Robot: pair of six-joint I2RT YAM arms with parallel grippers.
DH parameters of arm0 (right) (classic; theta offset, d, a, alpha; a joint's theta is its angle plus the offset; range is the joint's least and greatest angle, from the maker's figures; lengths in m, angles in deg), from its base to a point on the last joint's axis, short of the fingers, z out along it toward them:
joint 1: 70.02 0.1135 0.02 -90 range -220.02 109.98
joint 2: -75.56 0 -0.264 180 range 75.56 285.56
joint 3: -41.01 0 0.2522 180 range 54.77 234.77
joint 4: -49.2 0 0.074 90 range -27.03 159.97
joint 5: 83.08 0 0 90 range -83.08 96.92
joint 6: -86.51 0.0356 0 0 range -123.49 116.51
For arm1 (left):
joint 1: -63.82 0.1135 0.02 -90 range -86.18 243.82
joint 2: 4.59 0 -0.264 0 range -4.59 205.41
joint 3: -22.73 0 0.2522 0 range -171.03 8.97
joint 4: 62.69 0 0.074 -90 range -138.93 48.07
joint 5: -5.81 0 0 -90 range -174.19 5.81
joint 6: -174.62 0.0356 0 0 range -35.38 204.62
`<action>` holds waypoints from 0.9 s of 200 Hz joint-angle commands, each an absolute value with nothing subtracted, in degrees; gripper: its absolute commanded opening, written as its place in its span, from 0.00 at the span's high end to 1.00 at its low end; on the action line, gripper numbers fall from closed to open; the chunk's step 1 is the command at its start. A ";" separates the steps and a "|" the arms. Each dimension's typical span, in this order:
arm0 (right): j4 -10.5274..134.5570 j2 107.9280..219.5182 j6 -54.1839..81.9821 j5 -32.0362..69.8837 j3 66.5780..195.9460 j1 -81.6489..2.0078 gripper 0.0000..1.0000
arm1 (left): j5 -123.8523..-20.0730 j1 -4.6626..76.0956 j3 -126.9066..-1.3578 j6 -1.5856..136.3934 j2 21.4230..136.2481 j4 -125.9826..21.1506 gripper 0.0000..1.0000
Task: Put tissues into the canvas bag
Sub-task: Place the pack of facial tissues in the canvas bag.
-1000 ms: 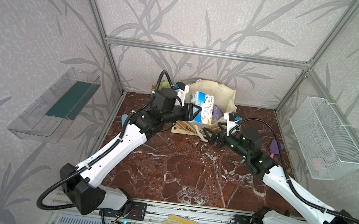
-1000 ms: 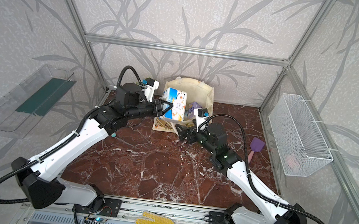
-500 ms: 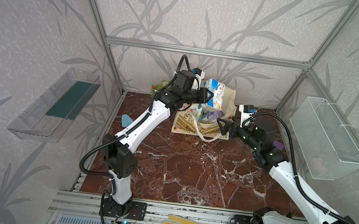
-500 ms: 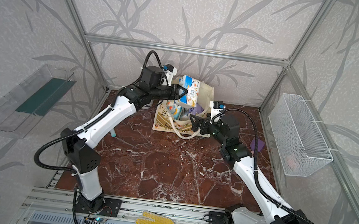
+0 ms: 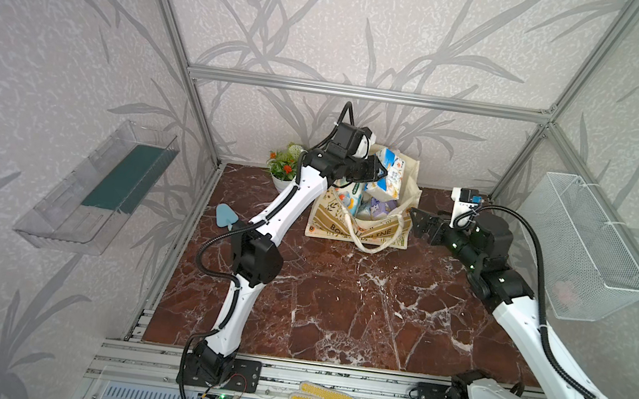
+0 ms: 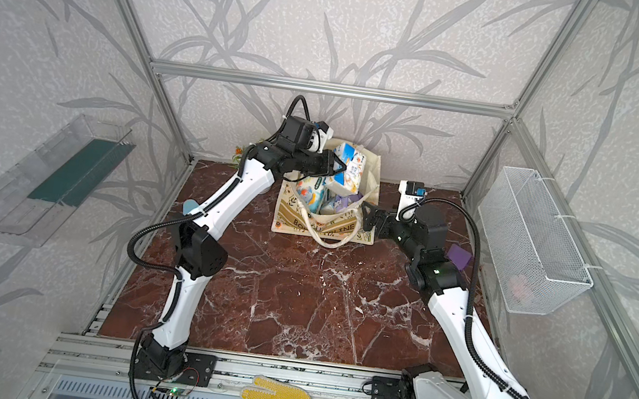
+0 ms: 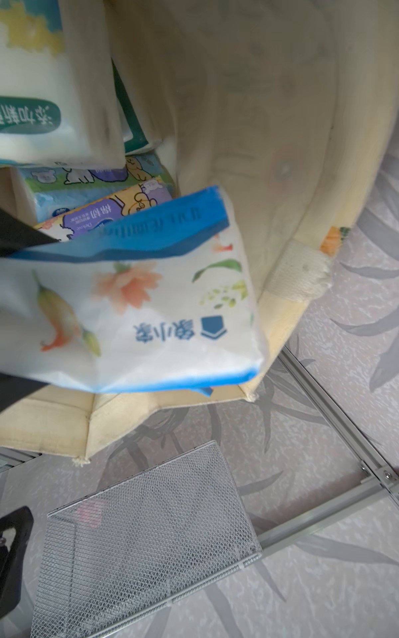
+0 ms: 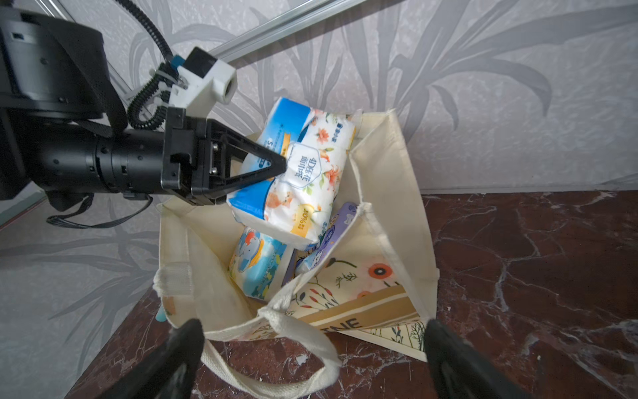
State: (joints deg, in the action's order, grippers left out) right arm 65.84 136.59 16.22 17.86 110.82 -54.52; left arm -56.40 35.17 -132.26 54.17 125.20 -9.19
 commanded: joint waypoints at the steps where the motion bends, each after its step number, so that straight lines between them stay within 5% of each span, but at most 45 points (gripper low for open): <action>1: 67.80 135.47 16.82 17.55 110.46 -55.42 0.01 | -54.31 34.67 -133.99 53.12 126.63 -7.85 0.73; 180: 73.02 135.58 17.81 15.82 110.00 -56.31 0.01 | -56.10 35.05 -136.57 54.51 134.80 2.63 0.59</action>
State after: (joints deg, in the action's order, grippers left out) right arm 70.50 136.11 17.97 17.36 110.01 -56.02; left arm -53.67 34.84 -135.43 53.01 132.77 -2.46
